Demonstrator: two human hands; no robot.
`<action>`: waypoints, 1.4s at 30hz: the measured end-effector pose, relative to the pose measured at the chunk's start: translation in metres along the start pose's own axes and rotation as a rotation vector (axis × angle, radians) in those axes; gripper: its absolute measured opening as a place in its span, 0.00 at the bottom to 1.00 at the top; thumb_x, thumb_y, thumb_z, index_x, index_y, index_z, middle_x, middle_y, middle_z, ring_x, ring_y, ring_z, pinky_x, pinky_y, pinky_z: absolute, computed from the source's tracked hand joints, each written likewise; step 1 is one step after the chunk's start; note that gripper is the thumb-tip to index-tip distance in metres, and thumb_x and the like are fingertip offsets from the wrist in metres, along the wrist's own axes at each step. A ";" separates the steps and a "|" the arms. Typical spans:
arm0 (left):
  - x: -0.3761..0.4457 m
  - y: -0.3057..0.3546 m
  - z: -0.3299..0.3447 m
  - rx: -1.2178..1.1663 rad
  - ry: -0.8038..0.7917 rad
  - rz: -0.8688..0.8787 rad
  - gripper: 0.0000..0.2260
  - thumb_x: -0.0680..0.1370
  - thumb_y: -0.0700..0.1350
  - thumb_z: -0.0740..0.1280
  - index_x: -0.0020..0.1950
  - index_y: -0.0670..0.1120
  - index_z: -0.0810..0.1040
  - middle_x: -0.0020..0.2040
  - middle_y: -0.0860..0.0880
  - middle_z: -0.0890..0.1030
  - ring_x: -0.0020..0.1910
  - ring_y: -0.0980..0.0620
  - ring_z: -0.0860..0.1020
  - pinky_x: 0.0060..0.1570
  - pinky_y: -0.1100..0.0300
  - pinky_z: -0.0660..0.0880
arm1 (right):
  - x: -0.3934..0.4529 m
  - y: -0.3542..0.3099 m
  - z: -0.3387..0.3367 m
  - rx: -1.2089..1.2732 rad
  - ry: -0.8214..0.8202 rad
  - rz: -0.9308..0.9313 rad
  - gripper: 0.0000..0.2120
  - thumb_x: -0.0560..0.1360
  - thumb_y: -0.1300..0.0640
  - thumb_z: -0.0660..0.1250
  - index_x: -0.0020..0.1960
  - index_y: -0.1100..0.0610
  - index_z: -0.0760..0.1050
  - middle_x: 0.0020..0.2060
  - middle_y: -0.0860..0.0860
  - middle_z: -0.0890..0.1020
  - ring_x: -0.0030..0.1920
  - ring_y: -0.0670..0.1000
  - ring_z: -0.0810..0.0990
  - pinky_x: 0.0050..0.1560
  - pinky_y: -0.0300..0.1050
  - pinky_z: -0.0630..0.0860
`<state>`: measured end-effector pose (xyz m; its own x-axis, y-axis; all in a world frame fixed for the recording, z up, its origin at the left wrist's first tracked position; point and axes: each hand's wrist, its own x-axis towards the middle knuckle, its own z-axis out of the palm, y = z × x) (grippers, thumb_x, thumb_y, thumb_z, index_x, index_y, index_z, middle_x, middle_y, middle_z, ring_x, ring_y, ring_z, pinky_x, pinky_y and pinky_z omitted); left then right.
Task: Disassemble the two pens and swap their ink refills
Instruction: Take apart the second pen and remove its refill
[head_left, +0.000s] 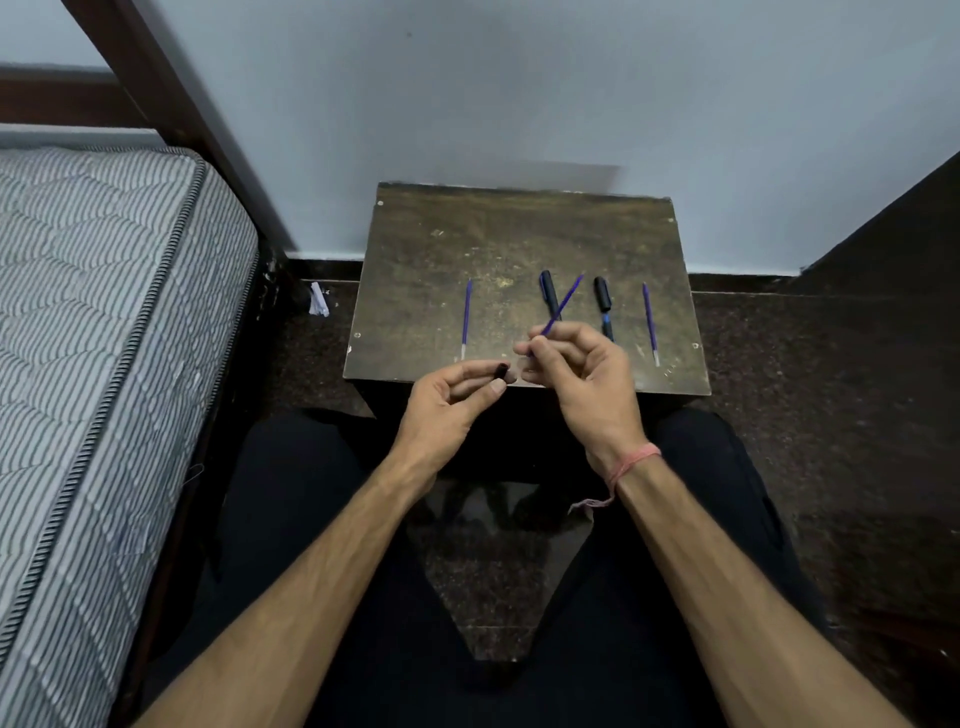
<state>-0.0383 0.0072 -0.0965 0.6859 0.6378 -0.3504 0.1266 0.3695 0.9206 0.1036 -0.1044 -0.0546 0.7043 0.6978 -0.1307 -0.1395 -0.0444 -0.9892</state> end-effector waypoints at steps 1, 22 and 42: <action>0.001 0.000 0.001 0.000 -0.004 0.003 0.11 0.84 0.36 0.75 0.65 0.46 0.89 0.60 0.44 0.92 0.65 0.44 0.88 0.73 0.51 0.80 | 0.002 0.000 0.000 0.050 0.005 0.001 0.04 0.85 0.64 0.70 0.57 0.58 0.82 0.48 0.56 0.92 0.47 0.50 0.91 0.51 0.42 0.86; 0.002 0.001 0.020 0.084 -0.058 0.056 0.12 0.83 0.31 0.74 0.67 0.38 0.86 0.62 0.41 0.91 0.57 0.56 0.89 0.69 0.57 0.82 | -0.002 0.014 -0.022 -0.365 -0.026 -0.056 0.03 0.80 0.59 0.79 0.53 0.55 0.88 0.49 0.46 0.91 0.49 0.43 0.89 0.52 0.38 0.82; 0.004 -0.001 0.026 0.161 -0.109 0.053 0.13 0.83 0.36 0.76 0.67 0.42 0.88 0.56 0.47 0.93 0.52 0.58 0.90 0.56 0.68 0.82 | 0.005 0.013 -0.040 -0.161 0.098 0.099 0.11 0.76 0.51 0.83 0.57 0.49 0.90 0.47 0.48 0.91 0.42 0.49 0.86 0.48 0.52 0.86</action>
<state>-0.0169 -0.0084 -0.0944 0.7674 0.5731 -0.2875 0.1947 0.2189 0.9561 0.1336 -0.1304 -0.0708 0.7580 0.6118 -0.2261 -0.1040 -0.2288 -0.9679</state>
